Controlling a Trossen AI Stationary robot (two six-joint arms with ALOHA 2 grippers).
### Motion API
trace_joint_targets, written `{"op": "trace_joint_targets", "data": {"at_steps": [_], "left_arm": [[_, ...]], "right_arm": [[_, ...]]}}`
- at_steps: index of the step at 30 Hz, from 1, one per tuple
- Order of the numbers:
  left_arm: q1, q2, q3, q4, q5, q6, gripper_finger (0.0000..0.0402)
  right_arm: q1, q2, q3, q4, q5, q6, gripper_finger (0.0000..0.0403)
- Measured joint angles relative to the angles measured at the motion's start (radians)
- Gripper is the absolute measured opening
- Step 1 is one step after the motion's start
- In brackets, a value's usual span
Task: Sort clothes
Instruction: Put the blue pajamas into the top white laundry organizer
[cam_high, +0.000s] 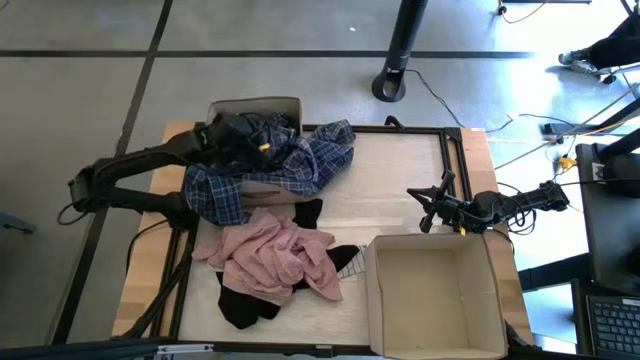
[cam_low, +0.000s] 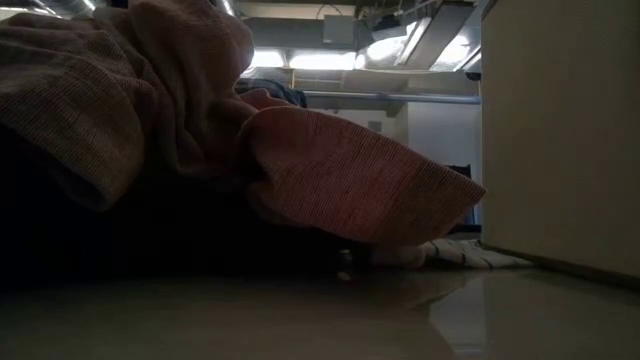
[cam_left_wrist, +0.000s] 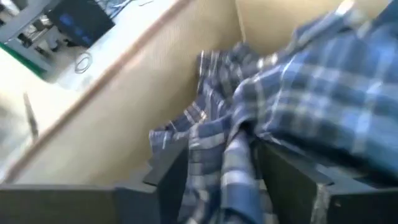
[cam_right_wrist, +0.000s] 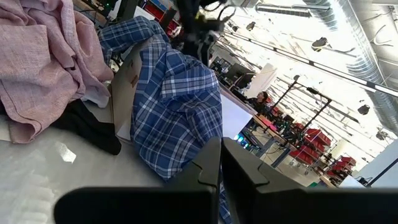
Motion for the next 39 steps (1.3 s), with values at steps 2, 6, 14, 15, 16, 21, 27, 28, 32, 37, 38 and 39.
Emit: {"op": "trace_joint_targets", "data": {"at_steps": [2, 6, 14, 15, 16, 21, 27, 28, 32, 37, 38, 39], "left_arm": [[-0.006, 0.0, 0.076, -0.088, 0.022, 0.0, 0.0202], [-0.008, -0.002, 0.216, -0.279, 0.16, -0.04, 0.0214], [-0.078, 0.007, 0.28, -0.171, 0.451, -0.031, 0.0208], [-0.099, 0.016, 0.28, -0.125, 0.453, -0.027, 0.0207], [-0.12, 0.027, 0.28, -0.08, 0.454, -0.022, 0.0207], [-0.224, 0.133, 0.28, 0.096, 0.443, 0.051, 0.0206], [-0.323, 0.326, 0.337, 0.158, 0.369, 0.15, 0.0206], [-0.339, 0.361, 0.365, 0.153, 0.341, 0.168, 0.0206], [-0.395, 0.509, 0.507, 0.089, 0.202, 0.273, 0.0205], [-0.425, 0.693, 0.676, -0.053, 0.034, 0.371, 0.0205], [-0.423, 0.724, 0.697, -0.07, 0.017, 0.378, 0.0205], [-0.419, 0.75, 0.713, -0.082, 0.008, 0.388, 0.0205]], "right_arm": [[0.0, 0.0, 0.0, 0.0, 0.0, 0.0, 0.0017], [0.0, 0.0, 0.0, 0.0, 0.001, 0.0, 0.0017], [0.0, 0.0, 0.0, 0.0, 0.002, 0.0, 0.0017], [0.0, 0.0, 0.0, 0.0, 0.002, 0.0, 0.0017], [0.0, 0.0, 0.0, 0.0, 0.002, 0.0, 0.0017], [0.0, 0.0, 0.0, 0.0, 0.002, 0.0, 0.0017], [0.0, 0.0, 0.0, 0.0, 0.0, 0.0, 0.0017], [0.0, 0.0, 0.0, -0.001, 0.001, 0.0, 0.0017], [0.0, 0.0, 0.0, -0.002, 0.0, 0.0, 0.0017], [0.0, 0.0, 0.0, -0.009, 0.0, 0.0, 0.0017], [0.0, 0.0, 0.0, -0.014, 0.0, 0.0, 0.0017], [0.0, 0.0, 0.0, -0.02, 0.0, 0.0, 0.0017]]}}
